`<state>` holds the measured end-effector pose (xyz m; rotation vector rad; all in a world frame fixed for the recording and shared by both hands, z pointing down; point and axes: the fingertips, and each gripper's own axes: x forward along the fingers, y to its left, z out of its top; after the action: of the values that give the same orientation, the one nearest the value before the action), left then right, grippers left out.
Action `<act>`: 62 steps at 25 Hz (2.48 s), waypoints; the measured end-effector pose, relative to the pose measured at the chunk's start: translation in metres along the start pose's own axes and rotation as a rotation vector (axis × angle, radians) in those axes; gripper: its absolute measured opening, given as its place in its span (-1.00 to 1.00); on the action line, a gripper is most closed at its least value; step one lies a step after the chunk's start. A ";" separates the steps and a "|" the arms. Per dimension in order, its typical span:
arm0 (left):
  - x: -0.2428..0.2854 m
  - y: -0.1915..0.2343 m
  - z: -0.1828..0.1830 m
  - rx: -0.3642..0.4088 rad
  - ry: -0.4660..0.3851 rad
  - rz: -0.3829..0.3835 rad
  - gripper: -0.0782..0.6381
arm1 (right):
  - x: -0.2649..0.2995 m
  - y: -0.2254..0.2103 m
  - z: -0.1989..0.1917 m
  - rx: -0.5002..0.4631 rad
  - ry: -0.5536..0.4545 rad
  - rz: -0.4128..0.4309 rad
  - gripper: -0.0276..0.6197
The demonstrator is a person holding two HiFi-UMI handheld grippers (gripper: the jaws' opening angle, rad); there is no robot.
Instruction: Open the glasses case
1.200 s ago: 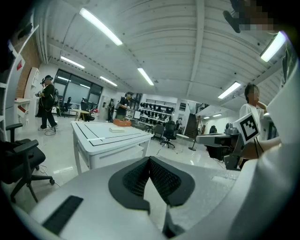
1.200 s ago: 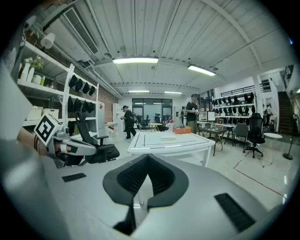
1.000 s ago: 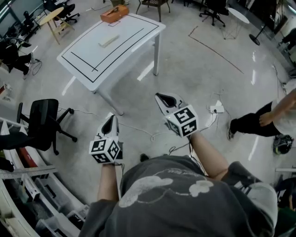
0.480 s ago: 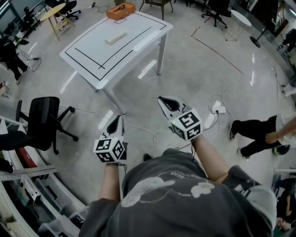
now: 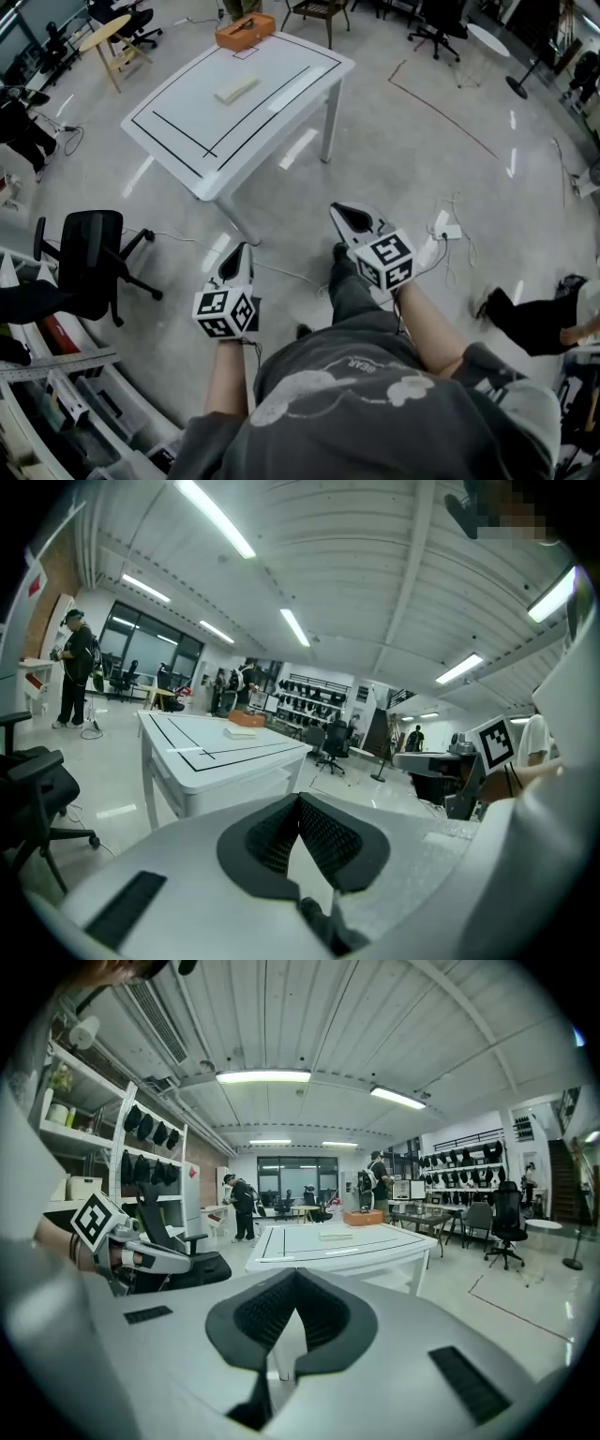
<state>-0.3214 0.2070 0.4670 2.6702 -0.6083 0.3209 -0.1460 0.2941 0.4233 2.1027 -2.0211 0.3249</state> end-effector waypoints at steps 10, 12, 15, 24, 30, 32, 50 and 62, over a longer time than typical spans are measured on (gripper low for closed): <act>0.105 0.039 0.045 -0.009 -0.022 0.150 -0.78 | 0.104 -0.124 0.012 0.013 -0.010 0.081 -0.91; 0.137 0.049 0.057 -0.024 -0.024 0.205 -0.78 | 0.135 -0.163 0.015 0.029 -0.004 0.095 -0.91; 0.182 0.057 0.078 -0.032 -0.021 0.274 -0.78 | 0.178 -0.216 0.026 0.042 0.012 0.135 -0.91; 0.282 0.062 0.130 -0.043 -0.022 0.411 -0.78 | 0.277 -0.320 0.055 0.020 0.047 0.259 -0.91; 0.308 0.073 0.145 -0.070 -0.042 0.513 -0.78 | 0.319 -0.337 0.061 -0.008 0.068 0.366 -0.91; 0.309 0.076 0.146 -0.084 -0.054 0.548 -0.78 | 0.330 -0.337 0.059 -0.017 0.078 0.396 -0.91; 0.355 0.173 0.151 -0.166 -0.022 0.548 -0.78 | 0.426 -0.302 0.071 -0.107 0.135 0.430 -0.91; 0.411 0.245 0.152 -0.171 0.116 0.465 -0.78 | 0.504 -0.282 0.083 -0.134 0.191 0.405 -0.91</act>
<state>-0.0512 -0.2114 0.5297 2.3056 -1.1612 0.5193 0.1557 -0.2002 0.4960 1.5136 -2.2669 0.4203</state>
